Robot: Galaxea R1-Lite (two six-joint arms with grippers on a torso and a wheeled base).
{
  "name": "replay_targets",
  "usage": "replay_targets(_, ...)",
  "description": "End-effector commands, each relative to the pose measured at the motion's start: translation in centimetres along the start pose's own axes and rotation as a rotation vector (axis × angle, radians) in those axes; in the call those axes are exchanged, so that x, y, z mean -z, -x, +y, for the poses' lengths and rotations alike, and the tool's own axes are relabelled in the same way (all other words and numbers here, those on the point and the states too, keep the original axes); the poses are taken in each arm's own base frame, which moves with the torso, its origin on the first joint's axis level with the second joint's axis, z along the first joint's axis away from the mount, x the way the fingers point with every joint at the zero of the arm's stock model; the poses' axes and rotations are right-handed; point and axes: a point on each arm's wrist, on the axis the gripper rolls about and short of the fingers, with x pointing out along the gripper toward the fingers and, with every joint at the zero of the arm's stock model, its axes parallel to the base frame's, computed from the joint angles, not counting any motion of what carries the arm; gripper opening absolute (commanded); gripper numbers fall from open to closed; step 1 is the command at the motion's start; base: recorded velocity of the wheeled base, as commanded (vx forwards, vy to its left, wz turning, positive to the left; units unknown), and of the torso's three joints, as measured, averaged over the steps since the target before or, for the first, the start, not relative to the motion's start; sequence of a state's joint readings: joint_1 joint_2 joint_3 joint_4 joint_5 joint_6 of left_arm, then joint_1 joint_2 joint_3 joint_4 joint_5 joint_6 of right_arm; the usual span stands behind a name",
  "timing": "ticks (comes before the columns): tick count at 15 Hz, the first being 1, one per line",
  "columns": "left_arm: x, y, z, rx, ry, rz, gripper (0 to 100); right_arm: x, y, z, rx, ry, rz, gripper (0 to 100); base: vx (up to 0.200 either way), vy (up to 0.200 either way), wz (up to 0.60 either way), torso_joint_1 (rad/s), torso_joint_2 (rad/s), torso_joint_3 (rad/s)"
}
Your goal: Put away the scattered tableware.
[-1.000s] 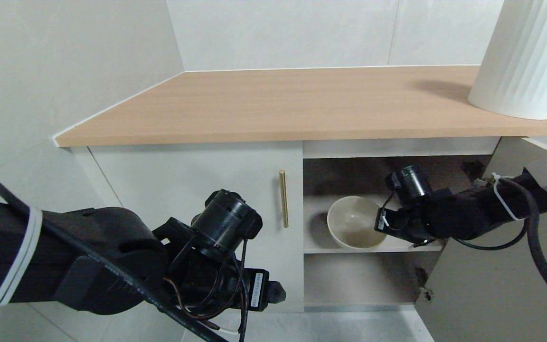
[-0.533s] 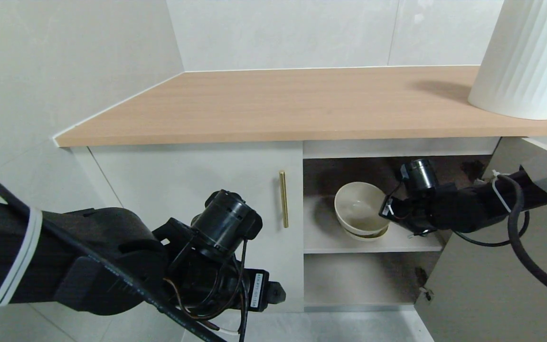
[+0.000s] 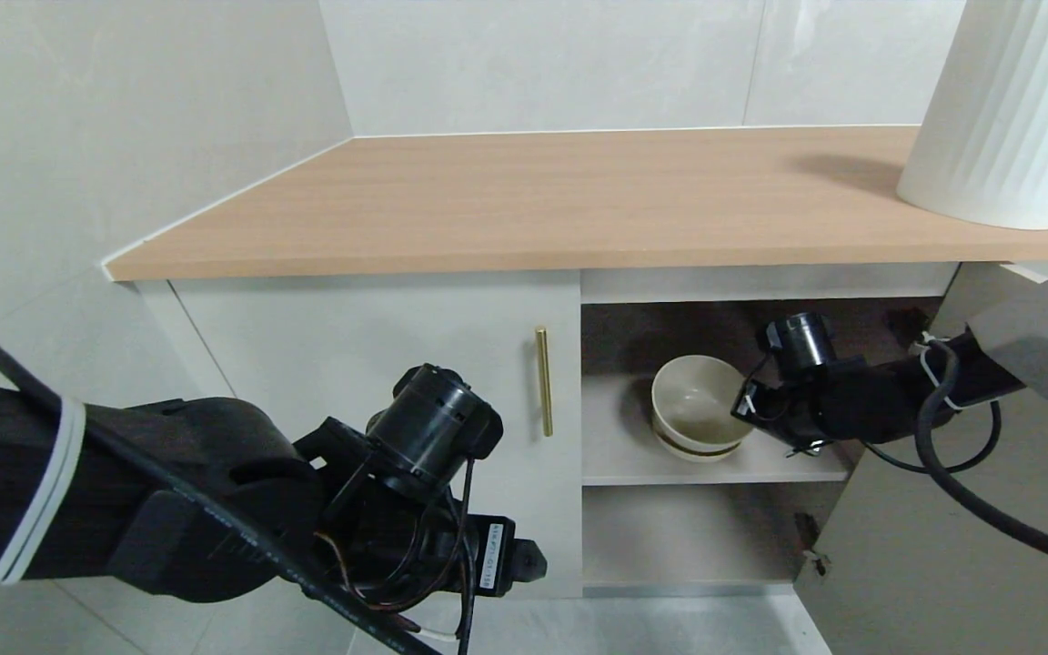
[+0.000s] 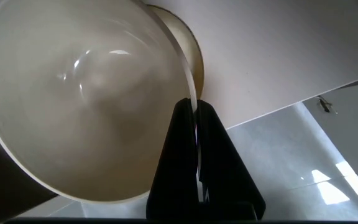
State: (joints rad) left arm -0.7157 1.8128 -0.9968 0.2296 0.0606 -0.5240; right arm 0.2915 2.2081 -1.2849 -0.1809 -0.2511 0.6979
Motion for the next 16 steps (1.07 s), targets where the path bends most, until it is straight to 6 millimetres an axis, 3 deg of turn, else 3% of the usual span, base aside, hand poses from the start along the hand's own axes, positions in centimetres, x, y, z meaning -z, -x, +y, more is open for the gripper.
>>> replay_targets(1,0.02,-0.06,-0.01,-0.001,0.000,0.002,100,0.26,-0.55,-0.03,0.005,0.002,0.008,0,0.000,0.000,0.00,0.000,0.00,0.000)
replay_targets(13,0.02,-0.11,-0.01,-0.002,-0.002,0.003,100,0.26,-1.34,-0.19,0.031,0.000,-0.005,0,0.000,0.000,0.00,0.000,0.00,0.000)
replay_targets(14,0.02,-0.11,-0.01,-0.002,-0.002,0.003,100,0.26,-1.34,-0.19,0.031,0.000,-0.005,100,0.000,0.000,0.00,0.000,0.00,0.000)
replay_targets(16,0.02,-0.11,-0.01,-0.002,-0.002,0.003,100,0.45,-1.31,-0.09,0.028,0.004,0.000,100,0.000,0.000,0.00,0.000,0.00,0.000)
